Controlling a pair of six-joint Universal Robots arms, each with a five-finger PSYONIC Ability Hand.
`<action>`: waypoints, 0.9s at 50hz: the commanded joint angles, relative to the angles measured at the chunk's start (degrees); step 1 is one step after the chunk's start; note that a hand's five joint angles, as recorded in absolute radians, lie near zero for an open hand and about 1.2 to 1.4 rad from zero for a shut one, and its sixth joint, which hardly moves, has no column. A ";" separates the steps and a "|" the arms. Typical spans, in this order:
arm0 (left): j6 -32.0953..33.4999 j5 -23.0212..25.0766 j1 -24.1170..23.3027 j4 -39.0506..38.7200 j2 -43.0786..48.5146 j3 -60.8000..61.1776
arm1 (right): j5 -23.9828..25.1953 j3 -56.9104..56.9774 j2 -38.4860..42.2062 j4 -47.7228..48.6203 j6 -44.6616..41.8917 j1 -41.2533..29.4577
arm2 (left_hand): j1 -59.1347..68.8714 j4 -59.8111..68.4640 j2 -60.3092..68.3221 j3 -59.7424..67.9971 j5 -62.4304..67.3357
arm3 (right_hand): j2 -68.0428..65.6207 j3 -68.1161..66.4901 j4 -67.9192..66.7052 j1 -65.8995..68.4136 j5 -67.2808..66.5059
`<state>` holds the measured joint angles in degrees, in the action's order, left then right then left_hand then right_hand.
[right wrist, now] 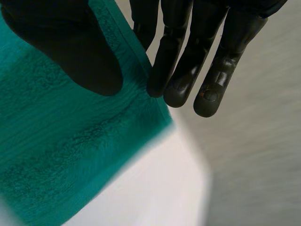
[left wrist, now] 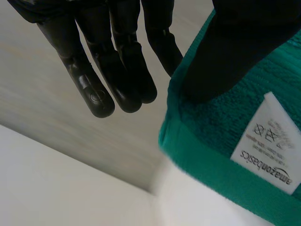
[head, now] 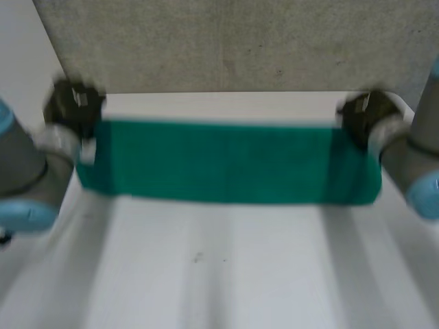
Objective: Fold the towel.
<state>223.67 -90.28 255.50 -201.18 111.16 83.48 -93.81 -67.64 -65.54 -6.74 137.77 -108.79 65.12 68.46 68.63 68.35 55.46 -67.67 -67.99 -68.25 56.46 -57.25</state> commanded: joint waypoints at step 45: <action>-18.01 0.72 0.35 -11.60 1.07 19.08 | 10.05 -19.90 -0.81 9.91 17.53 5.61 | 14.88 11.54 11.37 11.65 14.54 | 33.70 34.02 34.28 -22.49 33.28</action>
<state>206.03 -89.64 255.95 -212.98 114.80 100.97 -87.79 -87.13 -60.65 3.47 149.80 -107.53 65.12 68.47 68.70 68.39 55.46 -32.37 -31.79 -32.04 28.32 -22.07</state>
